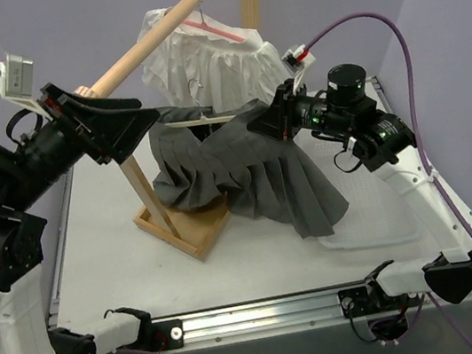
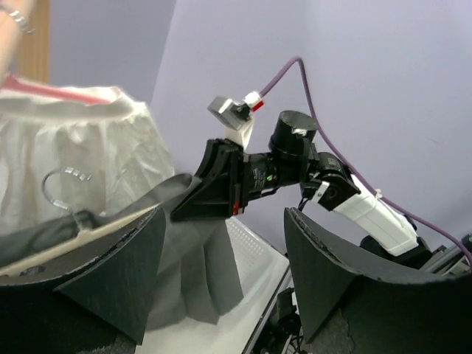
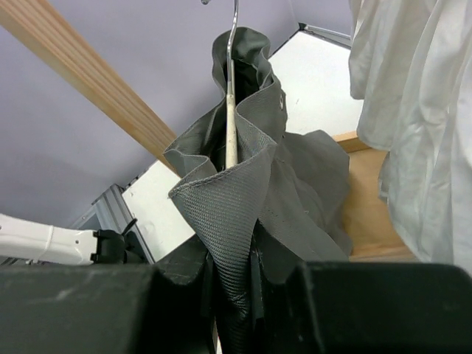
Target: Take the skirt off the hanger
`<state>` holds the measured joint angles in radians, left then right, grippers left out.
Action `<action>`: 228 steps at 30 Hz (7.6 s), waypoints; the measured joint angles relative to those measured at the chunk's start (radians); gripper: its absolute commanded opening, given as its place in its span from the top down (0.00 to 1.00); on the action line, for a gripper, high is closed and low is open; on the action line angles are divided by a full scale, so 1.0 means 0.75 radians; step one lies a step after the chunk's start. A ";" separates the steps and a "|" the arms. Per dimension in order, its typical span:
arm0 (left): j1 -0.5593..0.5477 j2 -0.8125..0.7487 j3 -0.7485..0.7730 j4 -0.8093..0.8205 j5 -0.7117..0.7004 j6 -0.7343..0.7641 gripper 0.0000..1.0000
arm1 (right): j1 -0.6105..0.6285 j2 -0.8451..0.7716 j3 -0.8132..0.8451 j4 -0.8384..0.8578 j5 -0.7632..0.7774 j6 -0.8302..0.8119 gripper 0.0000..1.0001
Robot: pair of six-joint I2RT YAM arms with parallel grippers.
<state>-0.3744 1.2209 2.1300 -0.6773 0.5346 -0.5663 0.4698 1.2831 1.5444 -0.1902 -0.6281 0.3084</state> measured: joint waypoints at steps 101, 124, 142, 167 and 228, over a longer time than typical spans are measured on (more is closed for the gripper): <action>-1.091 0.449 0.103 -0.332 -1.617 0.284 0.98 | -0.009 -0.567 -0.183 -0.129 -0.022 0.099 0.18; -1.091 0.524 0.266 -0.376 -1.685 0.372 0.98 | -0.009 -0.714 -0.184 -0.487 0.050 -0.051 0.05; -1.091 0.518 0.281 -0.378 -1.699 0.406 0.98 | -0.008 -0.738 -0.301 -0.567 0.090 -0.096 0.63; -1.099 0.439 0.115 -0.117 -1.777 0.470 0.98 | -0.007 -0.833 -0.037 -0.746 0.417 -0.050 1.00; -1.114 0.276 0.085 -0.064 -1.368 0.308 0.98 | 0.221 -0.391 -0.239 -0.401 0.873 0.206 1.00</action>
<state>-1.2102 1.4281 2.1941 -0.7250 -0.4911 -0.3355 0.6357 0.9897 1.3651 -0.4911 0.0269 0.4629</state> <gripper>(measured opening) 0.047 0.008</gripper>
